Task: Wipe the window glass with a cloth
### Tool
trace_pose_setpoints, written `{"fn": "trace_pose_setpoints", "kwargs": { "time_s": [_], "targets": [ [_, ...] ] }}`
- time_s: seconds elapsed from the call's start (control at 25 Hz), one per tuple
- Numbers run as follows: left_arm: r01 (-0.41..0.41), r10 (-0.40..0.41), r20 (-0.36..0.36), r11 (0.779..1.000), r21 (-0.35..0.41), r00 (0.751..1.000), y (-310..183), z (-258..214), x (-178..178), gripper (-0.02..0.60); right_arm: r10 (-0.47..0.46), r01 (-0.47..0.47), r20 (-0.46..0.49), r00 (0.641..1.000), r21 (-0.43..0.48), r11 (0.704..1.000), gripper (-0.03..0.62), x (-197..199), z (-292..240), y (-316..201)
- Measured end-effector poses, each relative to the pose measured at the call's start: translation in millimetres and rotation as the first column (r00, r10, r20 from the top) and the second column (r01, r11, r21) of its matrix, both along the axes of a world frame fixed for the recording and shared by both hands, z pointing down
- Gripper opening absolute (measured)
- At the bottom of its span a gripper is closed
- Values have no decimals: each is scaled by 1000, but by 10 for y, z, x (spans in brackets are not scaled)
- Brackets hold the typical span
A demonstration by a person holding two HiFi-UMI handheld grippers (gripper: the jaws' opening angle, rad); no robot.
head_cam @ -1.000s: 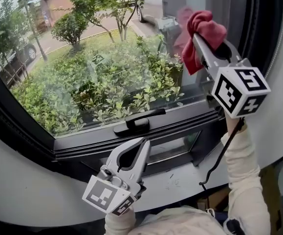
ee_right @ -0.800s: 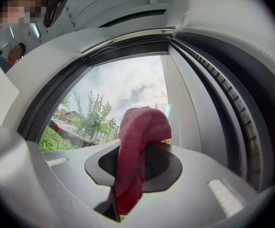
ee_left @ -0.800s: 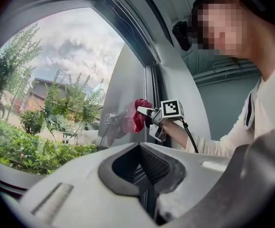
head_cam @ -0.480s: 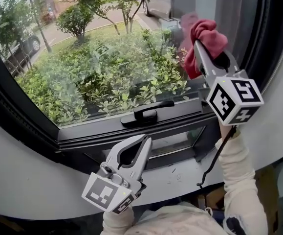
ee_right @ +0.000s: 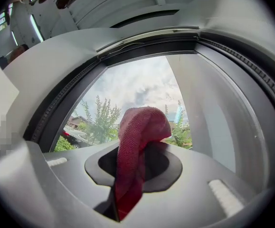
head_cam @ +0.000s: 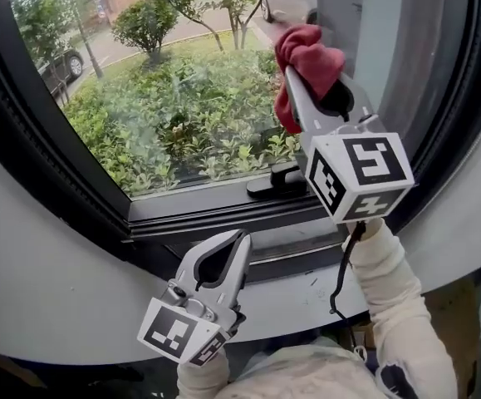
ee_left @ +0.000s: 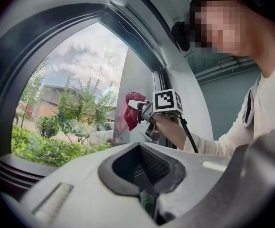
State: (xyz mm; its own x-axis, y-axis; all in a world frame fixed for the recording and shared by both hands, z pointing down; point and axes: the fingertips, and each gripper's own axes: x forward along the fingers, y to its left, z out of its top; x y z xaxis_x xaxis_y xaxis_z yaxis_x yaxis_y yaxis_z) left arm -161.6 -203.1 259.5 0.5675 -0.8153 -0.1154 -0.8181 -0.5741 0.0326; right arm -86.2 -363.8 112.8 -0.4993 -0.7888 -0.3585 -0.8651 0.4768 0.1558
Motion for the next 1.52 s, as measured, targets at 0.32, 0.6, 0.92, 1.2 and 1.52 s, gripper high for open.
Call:
{"fn": "trace_pose_setpoints", "kwargs": {
  "time_s": [0.32, 0.6, 0.92, 1.2, 1.52],
  "targets": [
    [59, -59, -20, 998, 0, 998, 163, 35, -514, 0, -91, 93, -82, 992, 23, 995, 107, -941, 39, 238],
    [74, -74, -27, 997, -10, 997, 171, 61, -601, 0, -102, 110, -129, 986, 54, 992, 107, -1167, 114, 318],
    [65, -65, -25, 998, -11, 998, 108, 56, -440, 0, -86, 94, -207, 974, 26, 995, 107, -1150, 664, 308],
    [34, -34, -14, 999, -4, 999, -14, 39, -96, 0, -36, 43, -221, 975, 25, 999, 109, -670, 697, 161],
    [-28, 28, 0, 1000, -4, 1000, -205, 17, 494, 2, 25, -22, -190, 982, 16, 1000, 110, 145, 676, -37]
  ]
}}
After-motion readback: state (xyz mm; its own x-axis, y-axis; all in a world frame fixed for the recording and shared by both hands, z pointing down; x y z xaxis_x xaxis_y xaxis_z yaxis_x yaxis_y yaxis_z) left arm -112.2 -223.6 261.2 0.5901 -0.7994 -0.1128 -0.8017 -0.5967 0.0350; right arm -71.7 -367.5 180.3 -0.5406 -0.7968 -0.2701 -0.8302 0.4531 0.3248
